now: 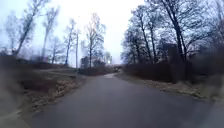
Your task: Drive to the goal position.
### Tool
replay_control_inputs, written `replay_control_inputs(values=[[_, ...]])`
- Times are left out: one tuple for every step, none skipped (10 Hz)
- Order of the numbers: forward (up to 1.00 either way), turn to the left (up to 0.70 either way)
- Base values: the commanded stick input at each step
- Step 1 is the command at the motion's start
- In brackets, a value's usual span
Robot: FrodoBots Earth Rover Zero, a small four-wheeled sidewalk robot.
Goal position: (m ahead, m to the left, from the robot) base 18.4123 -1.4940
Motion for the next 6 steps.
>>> replay_control_inputs(values=[[0.70, 0.00], [0.70, 0.00], [0.70, 0.00], [0.70, 0.00], [0.70, 0.00], [0.70, 0.00]])
